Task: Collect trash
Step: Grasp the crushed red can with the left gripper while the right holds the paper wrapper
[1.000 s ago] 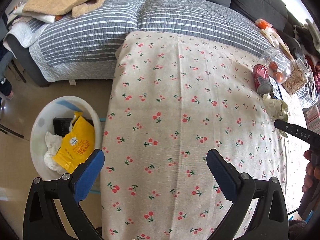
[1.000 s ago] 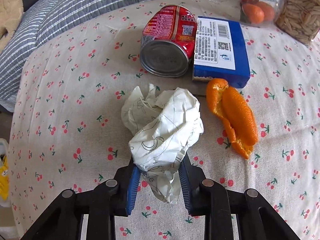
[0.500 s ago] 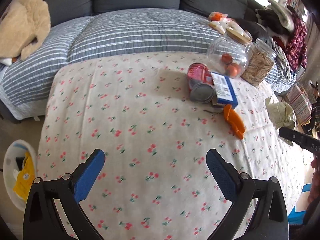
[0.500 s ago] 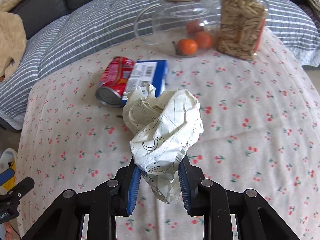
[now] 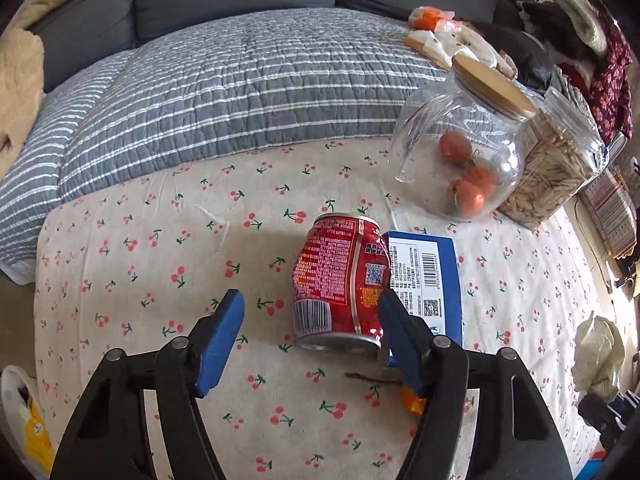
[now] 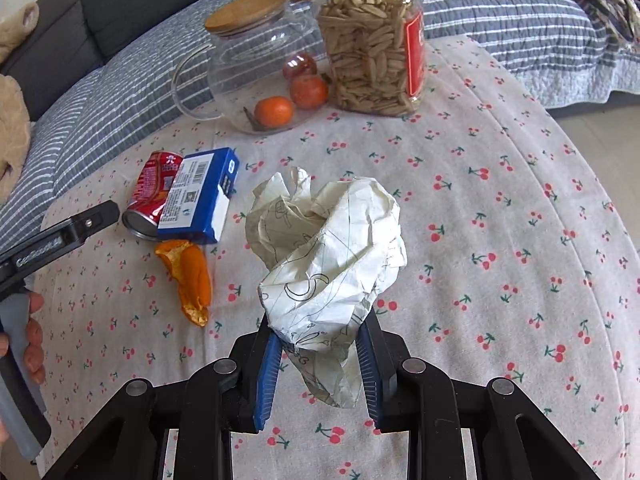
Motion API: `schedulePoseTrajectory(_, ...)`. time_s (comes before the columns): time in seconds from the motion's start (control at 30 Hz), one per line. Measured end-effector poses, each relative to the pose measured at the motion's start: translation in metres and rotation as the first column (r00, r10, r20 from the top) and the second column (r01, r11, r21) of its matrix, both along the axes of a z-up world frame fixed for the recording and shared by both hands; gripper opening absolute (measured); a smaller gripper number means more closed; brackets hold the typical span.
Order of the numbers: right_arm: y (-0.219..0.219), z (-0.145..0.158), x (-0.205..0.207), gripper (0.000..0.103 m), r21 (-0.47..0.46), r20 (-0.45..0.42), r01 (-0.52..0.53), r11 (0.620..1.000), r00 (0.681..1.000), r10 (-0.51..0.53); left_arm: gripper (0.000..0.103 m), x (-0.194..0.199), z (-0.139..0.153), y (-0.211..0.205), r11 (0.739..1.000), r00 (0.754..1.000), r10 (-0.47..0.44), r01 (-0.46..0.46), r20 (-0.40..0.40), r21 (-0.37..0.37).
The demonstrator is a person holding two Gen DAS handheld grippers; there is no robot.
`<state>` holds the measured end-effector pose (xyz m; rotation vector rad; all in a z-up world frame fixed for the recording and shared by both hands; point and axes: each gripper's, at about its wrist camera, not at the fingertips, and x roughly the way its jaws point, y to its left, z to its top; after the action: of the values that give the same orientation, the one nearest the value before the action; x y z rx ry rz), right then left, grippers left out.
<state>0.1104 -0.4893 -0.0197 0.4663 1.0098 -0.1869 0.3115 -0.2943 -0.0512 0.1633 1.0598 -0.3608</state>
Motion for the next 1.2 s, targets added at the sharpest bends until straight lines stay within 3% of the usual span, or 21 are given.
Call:
schedulePoseTrajectory(0.23, -0.018, -0.010, 0.003, 0.031, 0.022, -0.019, 0.015, 1.000, 1.000, -0.015, 0.066, 0.021, -0.031, -0.023, 0.999, 0.995, -0.010, 0.013, -0.097, 0.033)
schedulePoseTrajectory(0.3, -0.020, -0.011, 0.004, 0.031, 0.028, -0.022, 0.023, 0.999, 1.000, -0.022, 0.061, 0.023, -0.038, -0.027, 0.999, 0.994, -0.012, 0.017, -0.110, 0.040)
schedulePoseTrajectory(0.33, -0.022, -0.012, 0.004, 0.031, 0.032, -0.023, 0.025, 0.999, 0.999, -0.024, 0.051, 0.023, -0.041, -0.027, 0.999, 0.993, -0.015, 0.018, -0.116, 0.028)
schedulePoseTrajectory(0.37, -0.023, -0.012, 0.005, 0.031, 0.035, -0.024, 0.028, 0.999, 0.999, -0.027, 0.048, 0.023, -0.042, -0.026, 1.000, 0.993, -0.012, 0.014, -0.116, 0.018)
schedulePoseTrajectory(0.5, -0.023, -0.013, 0.009, 0.031, 0.038, -0.025, 0.026, 0.999, 0.999, -0.025, 0.045, 0.015, -0.040, -0.018, 1.000, 0.995, -0.030, 0.029, -0.093, -0.013)
schedulePoseTrajectory(0.87, 0.003, -0.002, 0.019, 0.031, 0.021, -0.010, -0.016, 1.000, 1.000, 0.016, 0.041, -0.045, -0.017, 0.054, 0.996, 0.996, -0.073, 0.070, -0.059, -0.052)
schedulePoseTrajectory(1.2, 0.059, 0.013, 0.027, 0.031, -0.018, 0.011, -0.114, 0.993, 0.993, 0.114, 0.041, -0.097, 0.010, 0.144, 0.997, 0.999, -0.017, 0.013, -0.045, -0.077)
